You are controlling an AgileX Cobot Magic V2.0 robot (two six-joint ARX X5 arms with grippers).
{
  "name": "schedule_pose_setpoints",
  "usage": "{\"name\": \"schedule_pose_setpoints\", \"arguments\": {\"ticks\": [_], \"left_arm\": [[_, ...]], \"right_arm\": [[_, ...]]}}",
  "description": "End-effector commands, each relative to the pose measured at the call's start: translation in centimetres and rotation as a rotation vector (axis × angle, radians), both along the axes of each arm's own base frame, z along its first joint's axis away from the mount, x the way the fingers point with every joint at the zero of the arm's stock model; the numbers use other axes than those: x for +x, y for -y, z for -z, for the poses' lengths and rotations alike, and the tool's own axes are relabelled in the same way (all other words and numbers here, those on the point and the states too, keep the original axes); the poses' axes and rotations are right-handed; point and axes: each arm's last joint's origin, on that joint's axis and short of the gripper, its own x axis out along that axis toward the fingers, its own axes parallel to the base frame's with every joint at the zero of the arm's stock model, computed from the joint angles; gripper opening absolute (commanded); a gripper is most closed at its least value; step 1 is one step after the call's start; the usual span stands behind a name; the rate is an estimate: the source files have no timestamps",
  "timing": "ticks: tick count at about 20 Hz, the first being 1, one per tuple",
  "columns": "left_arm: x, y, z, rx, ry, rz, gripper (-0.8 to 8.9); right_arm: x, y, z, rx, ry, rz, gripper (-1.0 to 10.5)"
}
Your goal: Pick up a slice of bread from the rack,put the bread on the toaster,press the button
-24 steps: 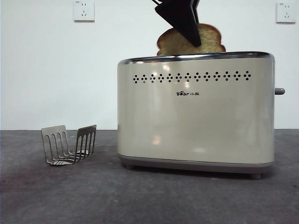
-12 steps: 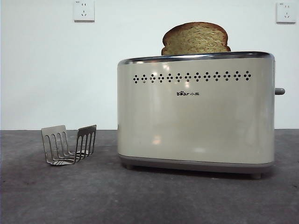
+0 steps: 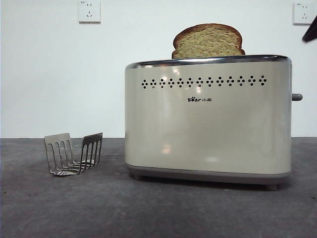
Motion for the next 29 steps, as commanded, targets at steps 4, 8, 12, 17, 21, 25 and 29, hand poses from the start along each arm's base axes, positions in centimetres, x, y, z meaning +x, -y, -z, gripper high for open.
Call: {"name": "schedule_pose_setpoints", "arguments": {"ticks": [4,8,12,17,21,25,29], "left_arm": [[-1.9,-1.9,1.6,0.006,-0.085,-0.047,-0.08],[-3.0,-3.3,4.5,0.085,-0.144,-0.084,-0.08],[-3.5,-4.6,6.7,0.119,-0.204,-0.151,-0.08],[-4.1,-5.8,7.4,0.159,-0.172,-0.287,-0.08],[-4.9,-6.5,6.9,0.131,-0.156,-0.290,-0.08],[-5.7,-7.3,6.3,0.102,-0.134,-0.290,-0.08],[-6.5,-8.0,5.8,0.075,-0.115,-0.292,-0.08]], "right_arm": [[3.0,1.5,2.4,0.111,-0.057,-0.029,-0.1],[4.7,1.7,4.6,0.146,-0.114,-0.076,-0.1],[5.8,1.9,6.3,0.152,-0.168,-0.082,-0.1],[6.4,2.0,7.6,0.153,-0.206,-0.090,-0.1],[7.0,2.1,8.9,0.154,-0.248,-0.090,-0.1],[7.3,2.2,10.0,0.138,-0.288,-0.085,-0.1],[7.8,2.3,11.2,0.124,-0.329,-0.076,-0.1]]}}
